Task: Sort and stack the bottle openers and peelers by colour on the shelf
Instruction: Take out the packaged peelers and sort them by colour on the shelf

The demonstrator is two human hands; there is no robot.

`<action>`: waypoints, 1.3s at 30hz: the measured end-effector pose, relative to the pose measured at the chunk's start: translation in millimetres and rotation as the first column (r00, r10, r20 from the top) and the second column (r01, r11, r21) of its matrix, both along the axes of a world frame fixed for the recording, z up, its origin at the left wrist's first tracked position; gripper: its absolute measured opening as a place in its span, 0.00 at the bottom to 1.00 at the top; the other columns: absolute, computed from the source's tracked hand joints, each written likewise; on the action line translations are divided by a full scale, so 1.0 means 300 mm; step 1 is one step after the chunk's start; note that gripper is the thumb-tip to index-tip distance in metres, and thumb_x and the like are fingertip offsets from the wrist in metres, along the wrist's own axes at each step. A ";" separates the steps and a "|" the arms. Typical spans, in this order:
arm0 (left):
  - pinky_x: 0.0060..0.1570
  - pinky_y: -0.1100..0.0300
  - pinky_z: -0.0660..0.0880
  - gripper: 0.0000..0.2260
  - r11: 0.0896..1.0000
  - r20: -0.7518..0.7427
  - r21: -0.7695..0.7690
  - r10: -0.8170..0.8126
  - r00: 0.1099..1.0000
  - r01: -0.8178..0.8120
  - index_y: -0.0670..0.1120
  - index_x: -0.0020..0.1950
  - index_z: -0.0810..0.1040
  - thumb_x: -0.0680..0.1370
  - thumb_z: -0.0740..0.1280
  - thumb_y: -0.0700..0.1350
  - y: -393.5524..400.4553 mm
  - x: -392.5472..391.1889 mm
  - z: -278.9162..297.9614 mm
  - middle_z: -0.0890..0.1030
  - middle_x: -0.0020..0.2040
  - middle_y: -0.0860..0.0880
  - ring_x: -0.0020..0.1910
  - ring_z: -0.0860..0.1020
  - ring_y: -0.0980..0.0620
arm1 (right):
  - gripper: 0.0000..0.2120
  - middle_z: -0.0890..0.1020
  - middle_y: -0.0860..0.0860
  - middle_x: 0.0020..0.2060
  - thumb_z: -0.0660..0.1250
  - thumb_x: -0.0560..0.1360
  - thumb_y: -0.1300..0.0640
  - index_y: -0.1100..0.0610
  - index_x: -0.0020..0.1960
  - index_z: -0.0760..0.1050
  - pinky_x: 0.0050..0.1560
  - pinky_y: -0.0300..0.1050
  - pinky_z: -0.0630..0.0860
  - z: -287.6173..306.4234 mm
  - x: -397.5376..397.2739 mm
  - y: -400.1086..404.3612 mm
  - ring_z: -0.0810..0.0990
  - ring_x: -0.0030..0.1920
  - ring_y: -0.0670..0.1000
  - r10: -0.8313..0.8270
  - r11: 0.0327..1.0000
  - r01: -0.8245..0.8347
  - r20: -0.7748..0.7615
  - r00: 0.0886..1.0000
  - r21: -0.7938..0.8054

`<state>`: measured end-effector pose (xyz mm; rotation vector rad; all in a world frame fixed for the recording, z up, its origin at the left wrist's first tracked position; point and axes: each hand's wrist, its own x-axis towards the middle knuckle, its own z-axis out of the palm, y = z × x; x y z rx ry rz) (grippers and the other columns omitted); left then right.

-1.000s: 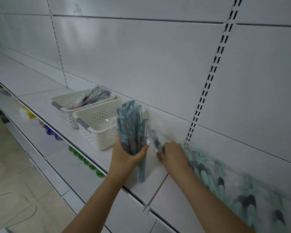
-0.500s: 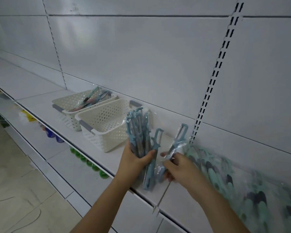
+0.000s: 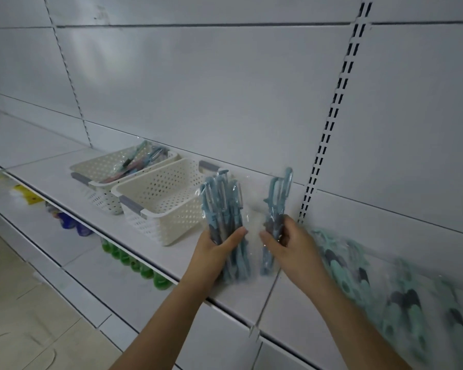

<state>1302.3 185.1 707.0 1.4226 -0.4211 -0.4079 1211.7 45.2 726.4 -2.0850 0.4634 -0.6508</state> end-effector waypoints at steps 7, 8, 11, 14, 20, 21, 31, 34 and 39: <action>0.61 0.61 0.76 0.34 0.957 0.228 0.118 -0.285 0.931 0.265 0.51 0.74 0.64 0.72 0.77 0.51 -0.006 0.009 -0.035 0.78 0.65 0.53 0.62 0.78 0.58 | 0.12 0.84 0.52 0.55 0.65 0.79 0.58 0.54 0.62 0.78 0.62 0.50 0.77 0.059 -0.030 -0.041 0.83 0.56 0.51 0.481 0.802 -0.359 -0.159 0.862 0.477; 0.60 0.64 0.75 0.33 0.944 0.292 0.165 -0.325 0.900 0.287 0.51 0.73 0.64 0.73 0.77 0.47 -0.007 0.011 -0.031 0.78 0.64 0.53 0.63 0.77 0.59 | 0.14 0.84 0.50 0.56 0.67 0.78 0.55 0.54 0.63 0.77 0.63 0.50 0.76 0.072 -0.044 -0.051 0.82 0.57 0.51 0.509 0.789 -0.384 -0.159 0.846 0.480; 0.58 0.64 0.76 0.29 0.938 0.414 0.212 -0.342 0.844 0.275 0.54 0.70 0.66 0.74 0.75 0.40 -0.024 -0.008 -0.028 0.78 0.61 0.56 0.61 0.78 0.60 | 0.33 0.80 0.40 0.59 0.66 0.65 0.27 0.44 0.64 0.73 0.62 0.44 0.74 0.083 -0.066 -0.033 0.78 0.59 0.44 0.324 0.940 -0.338 -0.398 0.858 0.037; 0.57 0.56 0.78 0.28 0.963 0.464 0.226 -0.239 0.853 0.147 0.55 0.68 0.69 0.72 0.76 0.44 -0.042 -0.031 -0.055 0.80 0.57 0.60 0.57 0.79 0.60 | 0.48 0.69 0.42 0.67 0.60 0.54 0.19 0.42 0.69 0.68 0.66 0.42 0.67 0.068 -0.061 0.013 0.67 0.68 0.44 0.106 0.960 -0.194 -0.379 0.919 -0.200; 0.52 0.67 0.78 0.24 0.978 0.534 0.171 -0.196 0.822 0.122 0.52 0.67 0.73 0.73 0.75 0.42 -0.067 -0.056 -0.028 0.81 0.54 0.61 0.54 0.80 0.63 | 0.43 0.82 0.42 0.55 0.82 0.56 0.44 0.49 0.67 0.69 0.54 0.35 0.79 0.062 0.007 0.036 0.80 0.55 0.39 0.131 0.962 -0.139 0.051 0.990 0.237; 0.53 0.62 0.79 0.22 0.971 0.582 0.218 -0.212 0.785 0.100 0.52 0.65 0.74 0.73 0.74 0.47 -0.069 -0.048 -0.030 0.81 0.54 0.59 0.54 0.80 0.60 | 0.42 0.82 0.43 0.54 0.83 0.57 0.46 0.49 0.67 0.70 0.54 0.37 0.80 0.045 0.018 0.036 0.81 0.55 0.40 0.121 0.959 -0.135 0.069 0.990 0.251; 0.77 0.43 0.49 0.49 0.597 0.593 0.786 -0.657 0.465 -0.160 0.57 0.80 0.49 0.66 0.54 0.82 0.010 0.008 -0.104 0.56 0.80 0.54 0.79 0.52 0.49 | 0.21 0.85 0.46 0.43 0.81 0.64 0.58 0.56 0.54 0.79 0.45 0.42 0.82 -0.051 0.067 0.047 0.85 0.44 0.44 -0.054 0.959 0.011 0.147 0.988 0.282; 0.78 0.47 0.43 0.52 0.565 0.526 0.822 -0.700 0.483 -0.076 0.55 0.81 0.44 0.66 0.57 0.81 0.042 0.017 -0.079 0.49 0.82 0.53 0.80 0.46 0.54 | 0.16 0.86 0.47 0.40 0.80 0.65 0.60 0.58 0.50 0.81 0.40 0.38 0.81 -0.035 0.054 0.038 0.85 0.41 0.44 -0.093 0.945 0.032 0.172 0.981 0.326; 0.76 0.60 0.49 0.47 0.656 0.568 0.754 -0.628 0.532 -0.031 0.55 0.80 0.57 0.67 0.52 0.80 0.064 0.005 -0.062 0.58 0.79 0.57 0.78 0.55 0.57 | 0.12 0.85 0.52 0.38 0.79 0.66 0.61 0.59 0.48 0.82 0.43 0.47 0.81 0.068 -0.072 -0.059 0.84 0.40 0.51 -0.205 0.842 0.021 0.283 0.937 0.540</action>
